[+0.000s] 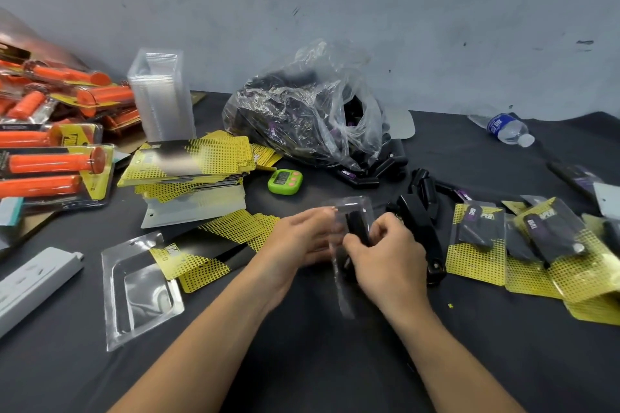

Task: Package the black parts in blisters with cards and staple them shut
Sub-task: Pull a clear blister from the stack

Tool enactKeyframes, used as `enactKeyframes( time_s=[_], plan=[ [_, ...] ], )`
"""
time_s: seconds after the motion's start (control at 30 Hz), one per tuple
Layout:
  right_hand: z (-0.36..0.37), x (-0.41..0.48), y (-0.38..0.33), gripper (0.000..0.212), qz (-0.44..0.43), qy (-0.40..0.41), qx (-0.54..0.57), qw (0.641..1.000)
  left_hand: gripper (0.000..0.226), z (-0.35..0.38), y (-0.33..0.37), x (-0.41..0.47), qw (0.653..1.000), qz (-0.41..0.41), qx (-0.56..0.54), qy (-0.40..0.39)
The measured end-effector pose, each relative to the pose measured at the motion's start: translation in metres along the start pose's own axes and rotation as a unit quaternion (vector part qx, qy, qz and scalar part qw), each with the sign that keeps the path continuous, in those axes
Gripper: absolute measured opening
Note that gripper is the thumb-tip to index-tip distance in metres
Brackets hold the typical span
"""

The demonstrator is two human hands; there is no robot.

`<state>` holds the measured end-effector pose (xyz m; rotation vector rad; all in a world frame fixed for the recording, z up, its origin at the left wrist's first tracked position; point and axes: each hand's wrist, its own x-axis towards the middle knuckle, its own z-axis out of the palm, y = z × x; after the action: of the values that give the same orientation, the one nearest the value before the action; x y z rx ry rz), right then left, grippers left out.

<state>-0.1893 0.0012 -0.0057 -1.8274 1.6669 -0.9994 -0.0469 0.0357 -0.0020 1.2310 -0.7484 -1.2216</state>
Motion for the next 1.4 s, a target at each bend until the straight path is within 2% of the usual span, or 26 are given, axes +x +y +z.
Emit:
enactKeyframes(
  time_s=[0.03, 0.1, 0.17, 0.23, 0.37, 0.43, 0.57, 0.77, 0.87, 0.97, 1.07, 1.17, 1.27, 1.4],
  plan=[
    [0.002, -0.001, 0.0, 0.04, 0.004, -0.013, -0.039, 0.999, 0.03, 0.0, -0.005, 0.001, 0.995, 0.036, 0.094, 0.026],
    [0.005, 0.0, -0.001, 0.042, 0.001, -0.013, -0.1, 0.995, 0.038, 0.0, -0.01, 0.002, 0.952, 0.115, 0.274, 0.076],
    [0.005, 0.0, -0.001, 0.044, -0.016, -0.005, -0.124, 0.992, 0.041, 0.0, -0.009, 0.001, 0.92, 0.16, 0.34, 0.113],
    [0.004, -0.001, 0.001, 0.045, -0.029, -0.024, -0.107, 0.994, 0.046, -0.002, -0.008, 0.001, 0.909, 0.179, 0.347, 0.148],
    [0.0, -0.004, 0.004, 0.045, -0.072, -0.082, -0.049, 0.993, 0.009, -0.007, -0.005, 0.004, 0.894, 0.195, 0.346, 0.208],
    [-0.003, -0.004, 0.004, 0.045, -0.093, -0.112, -0.04, 0.989, 0.012, -0.01, -0.003, 0.007, 0.895, 0.185, 0.341, 0.219],
    [-0.008, -0.002, 0.004, 0.044, -0.097, -0.139, -0.053, 0.984, 0.021, -0.013, -0.005, 0.011, 0.889, 0.176, 0.375, 0.195],
    [-0.002, -0.01, -0.005, 0.034, -0.051, -0.12, -0.152, 0.98, 0.018, -0.01, -0.007, 0.008, 0.82, 0.192, 0.491, 0.222],
    [-0.003, -0.013, -0.01, 0.035, -0.051, -0.1, -0.197, 0.974, 0.015, -0.01, -0.005, 0.006, 0.815, 0.204, 0.478, 0.255],
    [-0.009, -0.012, -0.012, 0.053, -0.066, -0.051, -0.164, 0.983, 0.015, -0.012, 0.0, 0.001, 0.823, 0.221, 0.428, 0.301],
    [-0.014, -0.011, -0.016, 0.035, -0.147, 0.007, -0.054, 0.988, 0.016, -0.019, 0.012, -0.003, 0.836, 0.23, 0.345, 0.359],
    [-0.006, -0.013, -0.032, 0.026, -0.234, 0.014, -0.021, 0.972, 0.013, -0.027, 0.027, -0.01, 0.836, 0.238, 0.266, 0.418],
    [0.02, -0.011, -0.061, 0.032, -0.286, -0.107, -0.074, 0.949, 0.013, -0.029, 0.039, -0.02, 0.825, 0.263, 0.209, 0.455],
    [0.057, -0.008, -0.103, 0.045, -0.33, -0.327, -0.143, 0.874, 0.02, -0.035, 0.05, -0.029, 0.813, 0.315, 0.152, 0.465]
  ],
)
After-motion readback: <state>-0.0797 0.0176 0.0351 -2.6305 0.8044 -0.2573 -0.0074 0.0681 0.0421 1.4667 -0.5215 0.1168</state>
